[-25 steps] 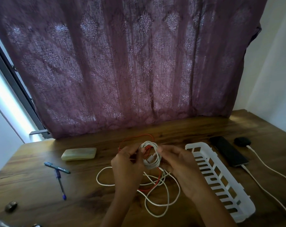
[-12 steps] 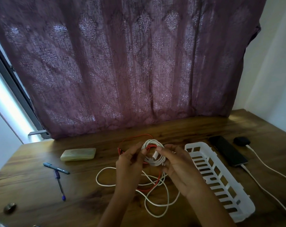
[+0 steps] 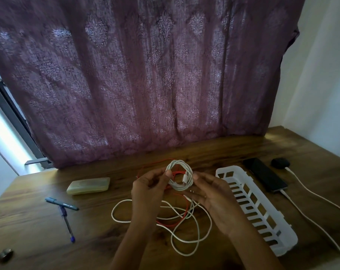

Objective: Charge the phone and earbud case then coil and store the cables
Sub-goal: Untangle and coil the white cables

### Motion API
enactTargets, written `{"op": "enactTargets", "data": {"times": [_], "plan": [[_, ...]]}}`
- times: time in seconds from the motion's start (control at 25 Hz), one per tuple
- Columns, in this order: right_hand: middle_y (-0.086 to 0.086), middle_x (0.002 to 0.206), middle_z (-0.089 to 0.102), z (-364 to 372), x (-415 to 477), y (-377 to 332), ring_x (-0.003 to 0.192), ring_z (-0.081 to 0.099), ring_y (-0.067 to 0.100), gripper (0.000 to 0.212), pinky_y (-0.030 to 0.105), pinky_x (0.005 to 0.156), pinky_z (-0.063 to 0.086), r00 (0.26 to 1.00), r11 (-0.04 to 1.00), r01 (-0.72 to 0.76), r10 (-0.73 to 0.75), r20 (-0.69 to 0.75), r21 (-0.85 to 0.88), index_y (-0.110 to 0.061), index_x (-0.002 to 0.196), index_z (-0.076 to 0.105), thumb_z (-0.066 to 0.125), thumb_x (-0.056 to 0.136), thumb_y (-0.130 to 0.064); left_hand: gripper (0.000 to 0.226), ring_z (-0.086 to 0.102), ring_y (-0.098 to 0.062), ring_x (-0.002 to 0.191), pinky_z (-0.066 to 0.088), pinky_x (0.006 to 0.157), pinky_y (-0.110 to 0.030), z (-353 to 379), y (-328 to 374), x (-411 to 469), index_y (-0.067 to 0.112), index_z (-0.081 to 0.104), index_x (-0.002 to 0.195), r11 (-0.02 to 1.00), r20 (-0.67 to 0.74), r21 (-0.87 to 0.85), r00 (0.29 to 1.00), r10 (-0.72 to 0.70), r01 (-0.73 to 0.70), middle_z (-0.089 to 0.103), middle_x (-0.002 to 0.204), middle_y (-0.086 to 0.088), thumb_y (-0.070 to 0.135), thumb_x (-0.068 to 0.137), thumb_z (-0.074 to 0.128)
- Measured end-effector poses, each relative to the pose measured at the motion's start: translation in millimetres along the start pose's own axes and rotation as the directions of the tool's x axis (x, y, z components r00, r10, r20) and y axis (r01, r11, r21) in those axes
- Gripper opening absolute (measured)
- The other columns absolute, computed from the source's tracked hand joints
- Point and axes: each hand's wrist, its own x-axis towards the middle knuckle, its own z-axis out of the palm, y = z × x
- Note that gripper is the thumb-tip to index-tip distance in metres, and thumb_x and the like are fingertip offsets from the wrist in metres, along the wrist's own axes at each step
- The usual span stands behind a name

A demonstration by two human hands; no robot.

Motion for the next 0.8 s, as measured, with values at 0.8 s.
{"op": "enactTargets", "data": {"times": [0.8], "plan": [[-0.003, 0.088, 0.069, -186.4, -20.4, -23.8, 0.076, 0.059, 0.003, 0.013, 0.006, 0.067, 0.047, 0.968, 0.372, -0.124, -0.158, -0.194, -0.920, -0.009, 0.093, 0.072, 0.065, 0.083, -0.005, 0.040, 0.047, -0.013, 0.125, 0.038, 0.106, -0.032, 127.8, -98.0, -55.9, 0.025, 0.048, 0.130, 0.807, 0.445, 0.554, 0.892, -0.079, -0.204, 0.052, 0.134, 0.005, 0.034, 0.091, 0.052]]}}
